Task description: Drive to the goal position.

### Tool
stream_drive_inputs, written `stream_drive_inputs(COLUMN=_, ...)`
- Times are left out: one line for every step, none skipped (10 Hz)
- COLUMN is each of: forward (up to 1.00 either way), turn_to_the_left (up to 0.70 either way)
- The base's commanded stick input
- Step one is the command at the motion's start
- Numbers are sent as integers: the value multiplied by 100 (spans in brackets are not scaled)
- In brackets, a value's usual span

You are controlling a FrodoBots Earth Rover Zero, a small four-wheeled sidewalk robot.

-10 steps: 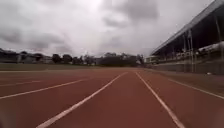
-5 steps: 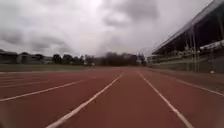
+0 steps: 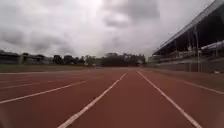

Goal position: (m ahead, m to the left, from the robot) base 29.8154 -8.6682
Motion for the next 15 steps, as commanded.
stream_drive_inputs(forward=70, turn_to_the_left=0)
stream_drive_inputs(forward=70, turn_to_the_left=0)
stream_drive_inputs(forward=70, turn_to_the_left=0)
stream_drive_inputs(forward=70, turn_to_the_left=0)
stream_drive_inputs(forward=70, turn_to_the_left=0)
stream_drive_inputs(forward=70, turn_to_the_left=0)
stream_drive_inputs(forward=70, turn_to_the_left=0)
stream_drive_inputs(forward=70, turn_to_the_left=0)
stream_drive_inputs(forward=70, turn_to_the_left=0)
stream_drive_inputs(forward=70, turn_to_the_left=0)
stream_drive_inputs(forward=70, turn_to_the_left=0)
stream_drive_inputs(forward=70, turn_to_the_left=0)
stream_drive_inputs(forward=70, turn_to_the_left=0)
stream_drive_inputs(forward=70, turn_to_the_left=0)
stream_drive_inputs(forward=70, turn_to_the_left=0)
